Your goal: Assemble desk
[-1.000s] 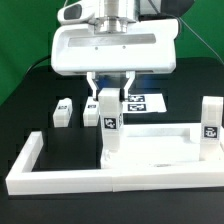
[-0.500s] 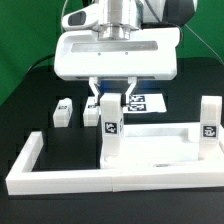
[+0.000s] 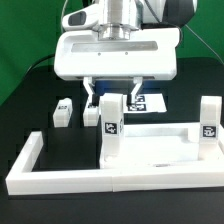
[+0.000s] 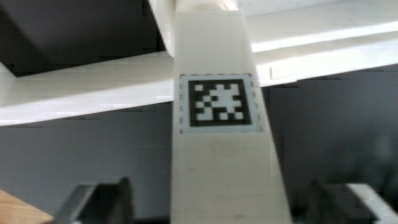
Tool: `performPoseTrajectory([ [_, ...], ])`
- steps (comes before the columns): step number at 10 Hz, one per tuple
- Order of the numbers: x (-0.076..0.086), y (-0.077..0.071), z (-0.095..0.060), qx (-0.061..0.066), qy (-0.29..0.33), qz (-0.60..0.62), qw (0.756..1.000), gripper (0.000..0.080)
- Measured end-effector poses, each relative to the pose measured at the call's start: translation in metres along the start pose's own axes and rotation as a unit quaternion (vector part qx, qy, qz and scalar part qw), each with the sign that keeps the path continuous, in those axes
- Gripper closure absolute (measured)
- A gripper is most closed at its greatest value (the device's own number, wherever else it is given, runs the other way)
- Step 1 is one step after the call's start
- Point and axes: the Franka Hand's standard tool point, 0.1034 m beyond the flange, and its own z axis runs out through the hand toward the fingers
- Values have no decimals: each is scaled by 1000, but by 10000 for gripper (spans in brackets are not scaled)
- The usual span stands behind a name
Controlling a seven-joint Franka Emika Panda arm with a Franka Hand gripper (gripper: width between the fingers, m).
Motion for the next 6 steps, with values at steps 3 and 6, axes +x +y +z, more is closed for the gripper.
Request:
performPoseTrajectory([
  [3,0,0,0,0,0,0,1000,156],
  [6,-1,1,1,1,-10,1,1000,150],
])
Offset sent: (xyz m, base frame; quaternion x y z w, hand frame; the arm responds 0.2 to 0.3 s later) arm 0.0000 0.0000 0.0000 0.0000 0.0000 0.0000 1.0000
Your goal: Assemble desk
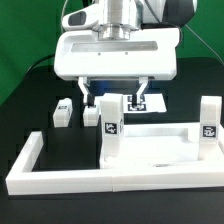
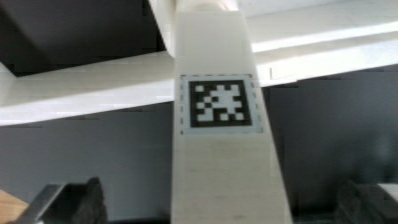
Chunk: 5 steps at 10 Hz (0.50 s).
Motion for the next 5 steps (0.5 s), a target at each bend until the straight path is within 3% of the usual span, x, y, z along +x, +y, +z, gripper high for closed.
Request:
performPoseTrajectory([
  [2,17,4,-2,10,-56,17,998,150],
  [3,21,9,2,8,-61,24,998,150],
  [5,12,8,6,19,-162,36,986,150],
])
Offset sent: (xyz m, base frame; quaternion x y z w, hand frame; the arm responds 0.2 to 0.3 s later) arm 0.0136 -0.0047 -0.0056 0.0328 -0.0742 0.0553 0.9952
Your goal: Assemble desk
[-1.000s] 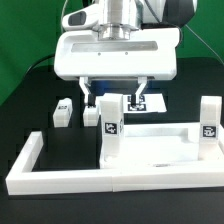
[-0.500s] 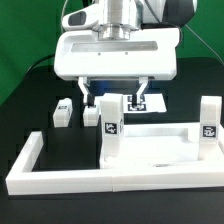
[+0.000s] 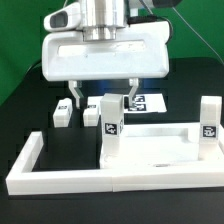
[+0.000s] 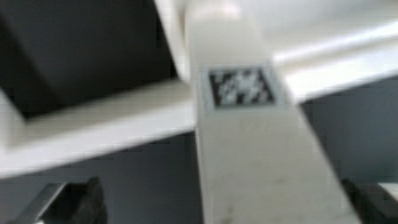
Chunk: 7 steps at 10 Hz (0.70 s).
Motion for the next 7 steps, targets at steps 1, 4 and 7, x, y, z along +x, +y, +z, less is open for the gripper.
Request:
performPoseTrajectory([
  [1,4,-2,-1,3,-38,3,999,150],
  [4,-5,-6,9,1,-105,22,994,150],
  [7,-5,-6,9,-1,-105,54,993,436],
])
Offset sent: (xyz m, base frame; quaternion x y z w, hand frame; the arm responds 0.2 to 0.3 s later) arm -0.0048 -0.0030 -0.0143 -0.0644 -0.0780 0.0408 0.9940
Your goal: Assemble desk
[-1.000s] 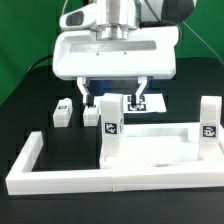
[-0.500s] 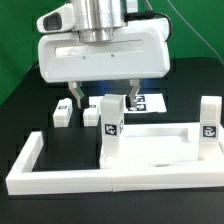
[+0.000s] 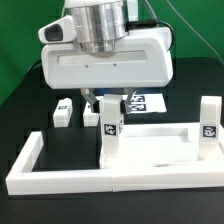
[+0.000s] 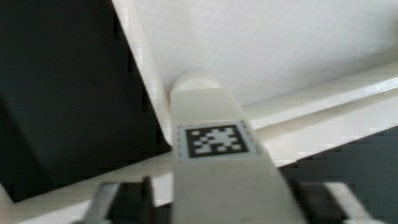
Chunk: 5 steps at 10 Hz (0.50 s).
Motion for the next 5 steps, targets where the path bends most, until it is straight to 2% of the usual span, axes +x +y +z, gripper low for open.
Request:
performPoseTrajectory([
  [1,0,0,0,0,0,34,999,512],
  [4,-1,-1,1,1,-1,131,991,512],
  [5,0,0,2,8,-2,200,980,512],
])
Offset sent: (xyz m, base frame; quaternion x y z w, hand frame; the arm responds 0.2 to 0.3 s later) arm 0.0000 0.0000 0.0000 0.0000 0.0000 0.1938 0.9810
